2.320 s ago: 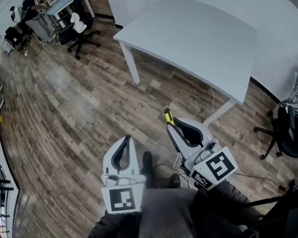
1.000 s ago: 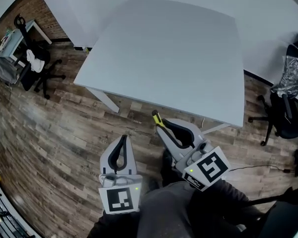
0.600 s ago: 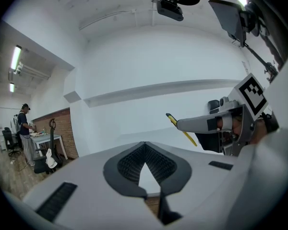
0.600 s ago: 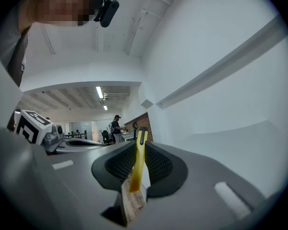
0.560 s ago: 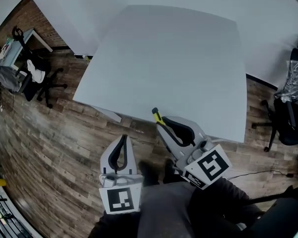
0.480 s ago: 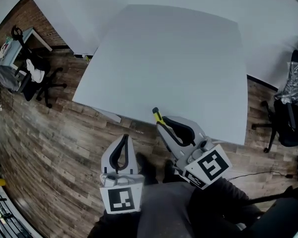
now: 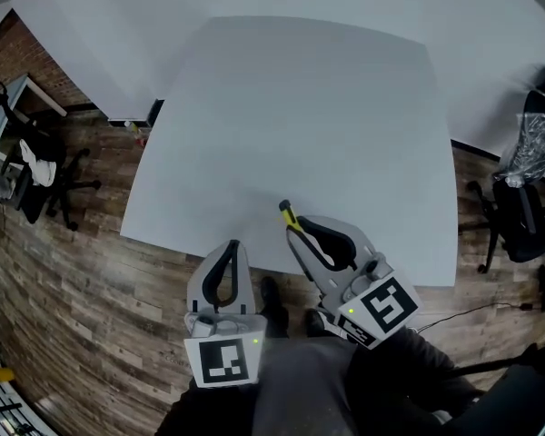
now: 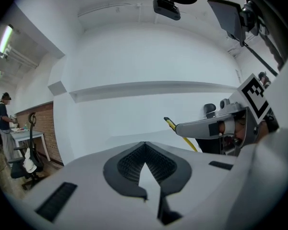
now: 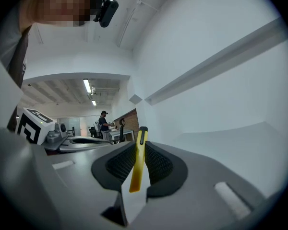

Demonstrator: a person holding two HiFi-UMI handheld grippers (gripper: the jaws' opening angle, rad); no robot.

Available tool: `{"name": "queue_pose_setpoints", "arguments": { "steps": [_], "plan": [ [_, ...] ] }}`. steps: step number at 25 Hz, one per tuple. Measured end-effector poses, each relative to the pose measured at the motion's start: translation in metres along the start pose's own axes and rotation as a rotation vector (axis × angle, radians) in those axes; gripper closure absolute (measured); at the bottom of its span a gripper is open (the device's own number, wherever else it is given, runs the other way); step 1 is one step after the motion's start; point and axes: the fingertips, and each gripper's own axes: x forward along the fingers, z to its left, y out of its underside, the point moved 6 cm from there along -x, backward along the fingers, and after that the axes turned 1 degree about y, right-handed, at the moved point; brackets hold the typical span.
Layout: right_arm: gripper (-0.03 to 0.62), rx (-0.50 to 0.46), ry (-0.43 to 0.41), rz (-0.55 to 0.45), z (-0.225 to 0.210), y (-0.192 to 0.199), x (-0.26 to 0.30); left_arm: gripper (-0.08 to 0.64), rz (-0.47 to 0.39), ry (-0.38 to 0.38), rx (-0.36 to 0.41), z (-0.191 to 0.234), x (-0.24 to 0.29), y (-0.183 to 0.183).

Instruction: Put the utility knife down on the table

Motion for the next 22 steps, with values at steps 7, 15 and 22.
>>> {"name": "queue_pose_setpoints", "arguments": {
  "steps": [7,15,22],
  "plan": [
    [0.535,-0.009,0.102,0.009,-0.025,-0.011,0.056,0.558,-0.004,0.101,-0.011,0.048,0.059,-0.002],
    [0.535,-0.015,0.176,0.007,-0.059,-0.027,0.077,0.558,0.006,0.179,-0.014,0.056,0.109,-0.012],
    [0.535,0.015,0.195,-0.002,-0.114,-0.030,0.083,0.558,0.012,0.197,0.025,0.040,0.161,-0.026]
  ]
}}
